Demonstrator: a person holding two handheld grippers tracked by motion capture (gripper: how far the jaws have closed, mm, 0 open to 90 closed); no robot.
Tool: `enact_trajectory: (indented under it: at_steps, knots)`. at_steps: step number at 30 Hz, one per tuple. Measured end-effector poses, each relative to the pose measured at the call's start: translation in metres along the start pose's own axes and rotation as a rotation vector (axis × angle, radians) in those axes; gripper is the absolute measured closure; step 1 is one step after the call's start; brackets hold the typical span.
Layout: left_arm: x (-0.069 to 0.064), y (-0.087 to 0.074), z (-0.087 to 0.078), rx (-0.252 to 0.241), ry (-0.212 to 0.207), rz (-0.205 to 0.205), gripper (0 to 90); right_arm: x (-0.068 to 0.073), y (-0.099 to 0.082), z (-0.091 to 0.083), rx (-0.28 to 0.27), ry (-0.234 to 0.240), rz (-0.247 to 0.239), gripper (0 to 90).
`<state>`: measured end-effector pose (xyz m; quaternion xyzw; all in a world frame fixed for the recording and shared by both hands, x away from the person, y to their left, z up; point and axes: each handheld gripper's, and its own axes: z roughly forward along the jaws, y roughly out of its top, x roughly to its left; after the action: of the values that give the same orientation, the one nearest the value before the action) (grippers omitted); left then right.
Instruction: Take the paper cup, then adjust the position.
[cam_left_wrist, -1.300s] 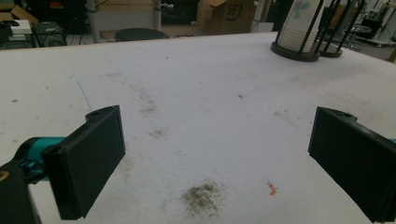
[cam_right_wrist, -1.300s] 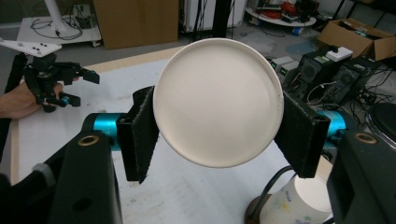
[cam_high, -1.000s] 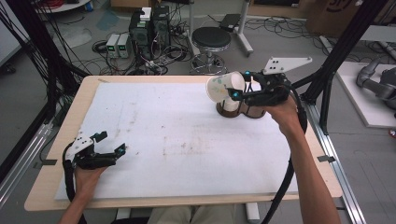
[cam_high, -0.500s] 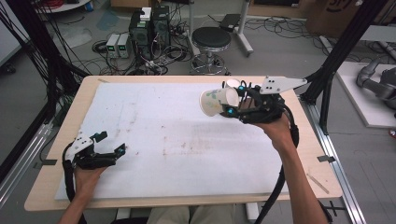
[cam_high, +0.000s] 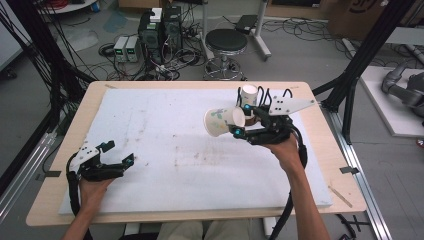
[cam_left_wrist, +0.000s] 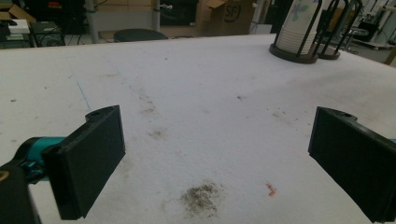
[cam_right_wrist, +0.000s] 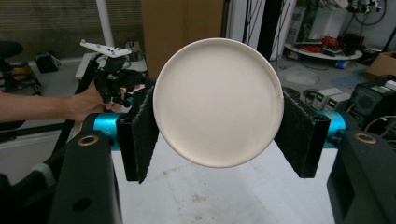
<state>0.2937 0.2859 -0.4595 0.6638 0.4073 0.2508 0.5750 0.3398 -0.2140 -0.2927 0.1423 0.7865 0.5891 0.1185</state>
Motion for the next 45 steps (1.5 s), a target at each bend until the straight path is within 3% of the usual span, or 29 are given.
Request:
enact_trajectory:
  at_steps: [12, 15, 39, 45]
  knots:
    - [0.0, 0.0, 0.0, -0.001, -0.001, 0.002, 3.8, 0.007, -0.021, 0.024, -0.037, 0.06, 0.017, 36.4]
    - [0.0, 0.0, 0.0, -0.001, -0.001, 0.0, 3.8, 0.007, -0.024, 0.028, -0.025, 0.061, 0.022, 36.4]
    - [0.0, 0.0, -0.001, -0.003, -0.003, 0.004, 3.8, 0.001, -0.029, 0.033, -0.011, 0.063, 0.034, 36.4]
    - [0.001, 0.0, -0.001, -0.013, -0.022, 0.001, 3.8, 0.001, -0.029, 0.033, -0.009, 0.064, 0.033, 36.4]
